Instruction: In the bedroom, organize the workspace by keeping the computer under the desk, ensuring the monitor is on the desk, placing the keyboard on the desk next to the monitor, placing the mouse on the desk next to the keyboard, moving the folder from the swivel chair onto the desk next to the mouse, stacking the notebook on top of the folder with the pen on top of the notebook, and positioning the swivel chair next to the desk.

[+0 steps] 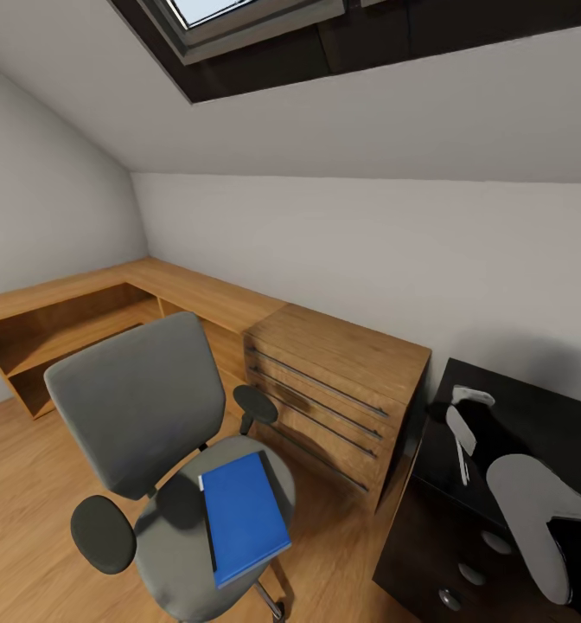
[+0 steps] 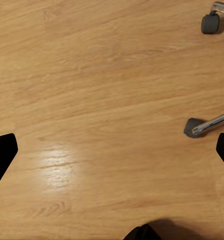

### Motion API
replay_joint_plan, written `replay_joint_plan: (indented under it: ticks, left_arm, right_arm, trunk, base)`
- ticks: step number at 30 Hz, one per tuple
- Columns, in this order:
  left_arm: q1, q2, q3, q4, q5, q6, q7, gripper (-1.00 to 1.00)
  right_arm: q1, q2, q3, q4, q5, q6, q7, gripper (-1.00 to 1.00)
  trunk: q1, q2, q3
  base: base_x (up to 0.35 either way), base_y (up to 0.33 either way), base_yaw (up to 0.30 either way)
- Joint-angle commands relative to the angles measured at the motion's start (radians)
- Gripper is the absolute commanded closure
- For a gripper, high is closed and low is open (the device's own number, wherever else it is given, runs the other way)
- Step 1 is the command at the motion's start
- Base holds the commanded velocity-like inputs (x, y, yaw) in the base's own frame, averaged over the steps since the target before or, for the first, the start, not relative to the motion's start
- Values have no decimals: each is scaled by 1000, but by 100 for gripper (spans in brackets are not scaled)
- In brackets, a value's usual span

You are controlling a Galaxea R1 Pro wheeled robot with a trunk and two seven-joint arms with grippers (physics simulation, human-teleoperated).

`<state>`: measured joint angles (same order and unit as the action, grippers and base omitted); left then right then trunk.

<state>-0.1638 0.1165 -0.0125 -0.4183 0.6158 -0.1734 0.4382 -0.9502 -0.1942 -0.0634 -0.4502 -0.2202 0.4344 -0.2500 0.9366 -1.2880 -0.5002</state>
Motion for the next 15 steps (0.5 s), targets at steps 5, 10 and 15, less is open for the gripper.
replay_joint_plan:
  ticks: [5,10,15]
  left_arm:
    - [0,0,4,1,9,-5,2,-100]
    - [0,0,6,1,9,-5,2,-100]
    - [0,0,6,1,9,-5,2,-100]
  right_arm:
    - [137,12,0,-304,-12,137,-9,-100]
    - [283,54,0,-557,-12,191,-13,-100]
    - [350,101,1,-672,-10,220,-26,-100]
  trunk:
    - [0,-1,-1]
    - [0,-1,-1]
    - [0,-1,-1]
  base:
    - [0,0,0]
    - [0,0,0]
    - [0,0,35]
